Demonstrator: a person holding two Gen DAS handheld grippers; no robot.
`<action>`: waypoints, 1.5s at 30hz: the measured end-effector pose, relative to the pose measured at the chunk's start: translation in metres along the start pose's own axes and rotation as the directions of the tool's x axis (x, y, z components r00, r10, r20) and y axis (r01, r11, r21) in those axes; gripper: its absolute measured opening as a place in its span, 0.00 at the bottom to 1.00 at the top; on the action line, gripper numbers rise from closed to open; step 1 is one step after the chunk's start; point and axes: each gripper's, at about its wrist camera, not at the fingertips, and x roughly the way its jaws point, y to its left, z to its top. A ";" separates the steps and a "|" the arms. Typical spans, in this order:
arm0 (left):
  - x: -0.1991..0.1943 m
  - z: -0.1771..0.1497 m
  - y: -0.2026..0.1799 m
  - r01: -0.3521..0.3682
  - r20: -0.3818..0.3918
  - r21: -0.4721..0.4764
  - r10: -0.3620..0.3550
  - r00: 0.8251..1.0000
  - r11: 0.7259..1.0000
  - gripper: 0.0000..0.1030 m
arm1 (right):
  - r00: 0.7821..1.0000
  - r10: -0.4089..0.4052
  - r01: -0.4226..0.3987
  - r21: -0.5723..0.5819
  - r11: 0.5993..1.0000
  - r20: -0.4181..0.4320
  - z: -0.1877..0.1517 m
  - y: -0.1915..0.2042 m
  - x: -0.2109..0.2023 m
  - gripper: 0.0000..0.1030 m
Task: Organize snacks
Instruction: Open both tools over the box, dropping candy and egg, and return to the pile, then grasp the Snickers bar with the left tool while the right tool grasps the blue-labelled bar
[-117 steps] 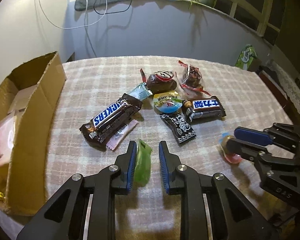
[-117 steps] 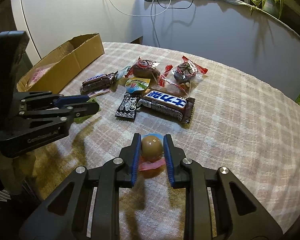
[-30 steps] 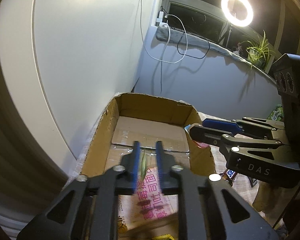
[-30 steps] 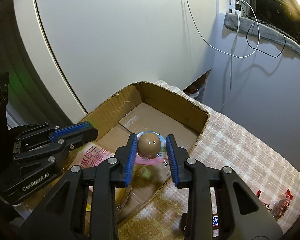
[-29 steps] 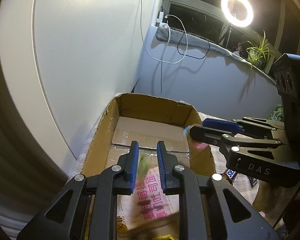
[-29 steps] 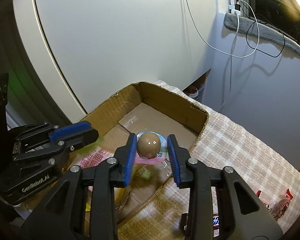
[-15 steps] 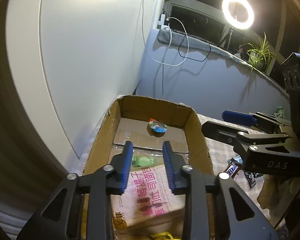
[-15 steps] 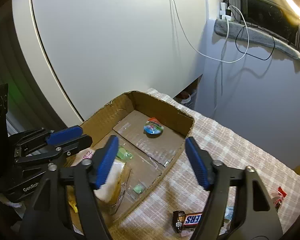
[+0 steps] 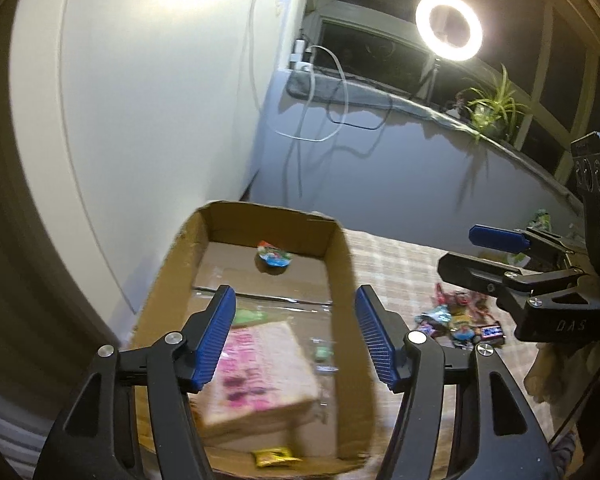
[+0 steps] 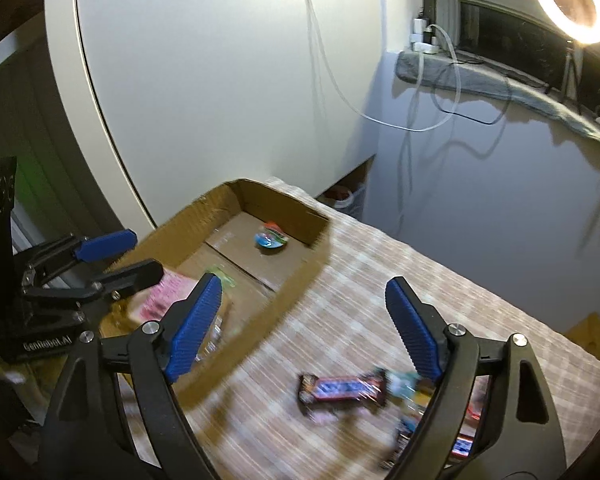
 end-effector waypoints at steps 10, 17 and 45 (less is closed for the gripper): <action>0.008 -0.010 -0.049 0.072 -0.036 0.060 -0.070 0.997 0.996 0.60 | 0.996 -0.092 0.092 0.013 0.996 -0.002 -0.042 -0.051 -0.045 0.85; 0.021 -0.019 -0.084 0.121 -0.082 0.108 -0.113 0.990 0.987 0.60 | 0.993 -0.108 0.109 0.014 0.994 -0.042 -0.071 -0.087 -0.063 0.88; 0.118 -0.052 -0.130 0.094 -0.270 0.184 -0.042 0.962 0.978 0.60 | 0.961 -0.003 -0.031 -0.117 0.993 -0.277 -0.124 -0.131 0.000 0.88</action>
